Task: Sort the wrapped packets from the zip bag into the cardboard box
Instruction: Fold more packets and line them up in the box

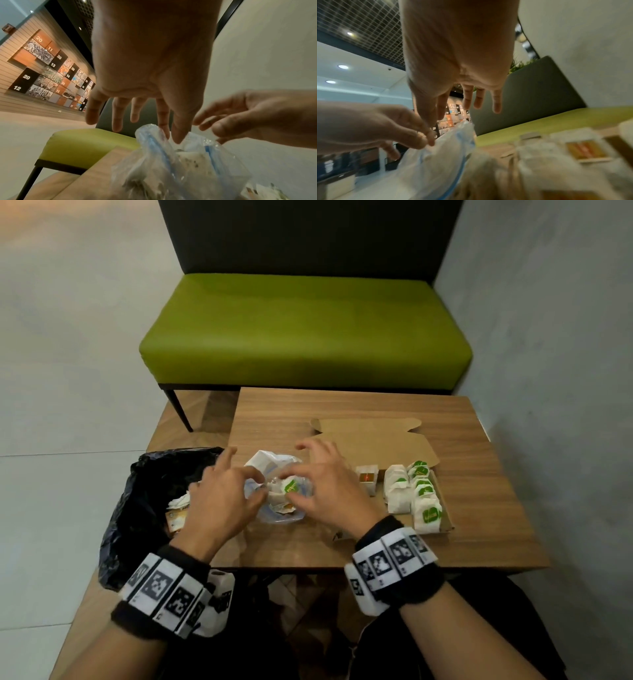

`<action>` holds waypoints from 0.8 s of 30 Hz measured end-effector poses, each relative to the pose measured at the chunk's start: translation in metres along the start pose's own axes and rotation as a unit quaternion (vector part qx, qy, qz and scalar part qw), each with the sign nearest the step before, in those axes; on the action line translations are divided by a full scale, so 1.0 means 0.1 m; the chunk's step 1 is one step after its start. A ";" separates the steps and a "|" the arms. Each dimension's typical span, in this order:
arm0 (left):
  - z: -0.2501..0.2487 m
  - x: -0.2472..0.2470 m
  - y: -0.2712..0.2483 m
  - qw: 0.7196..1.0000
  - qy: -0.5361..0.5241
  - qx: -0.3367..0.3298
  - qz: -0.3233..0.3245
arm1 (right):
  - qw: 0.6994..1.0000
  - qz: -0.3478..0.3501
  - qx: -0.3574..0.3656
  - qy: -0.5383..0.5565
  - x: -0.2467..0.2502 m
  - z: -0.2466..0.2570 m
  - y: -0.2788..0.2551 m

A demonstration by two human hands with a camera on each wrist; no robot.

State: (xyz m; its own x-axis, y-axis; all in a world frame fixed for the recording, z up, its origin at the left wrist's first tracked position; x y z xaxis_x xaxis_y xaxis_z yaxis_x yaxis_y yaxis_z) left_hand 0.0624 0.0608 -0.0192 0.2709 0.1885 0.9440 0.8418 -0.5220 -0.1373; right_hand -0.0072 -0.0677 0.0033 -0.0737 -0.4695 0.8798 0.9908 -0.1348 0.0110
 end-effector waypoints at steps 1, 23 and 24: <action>0.00 -0.04 0.00 1.000 0.000 -0.002 0.012 | 0.999 0.017 0.006 -0.036 -0.12 0.08 0.03; -0.72 0.39 -0.44 0.933 -0.218 -0.241 -0.156 | 0.999 -0.046 -0.001 0.018 0.53 0.10 -0.29; -0.67 0.39 -0.44 0.924 -0.278 -0.213 -0.156 | 0.994 -0.074 -0.003 0.083 0.60 0.04 -0.34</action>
State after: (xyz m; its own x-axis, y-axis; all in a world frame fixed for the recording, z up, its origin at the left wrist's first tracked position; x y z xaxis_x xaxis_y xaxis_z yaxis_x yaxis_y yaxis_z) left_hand 0.0049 0.0352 0.0438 0.3436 0.7212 0.6015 0.6913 -0.6278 0.3578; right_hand -0.0453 -0.0877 0.0579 -0.2362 -0.5821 0.7781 0.9671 -0.2185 0.1301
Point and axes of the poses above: each hand's wrist, its own y-axis towards the middle knuckle, its own x-axis out of the back of the hand, z = x × y, the point moved 10 cm from there along y, towards the middle knuckle, and after that the axes turned 4 degrees about -x, right-handed, at the moved point
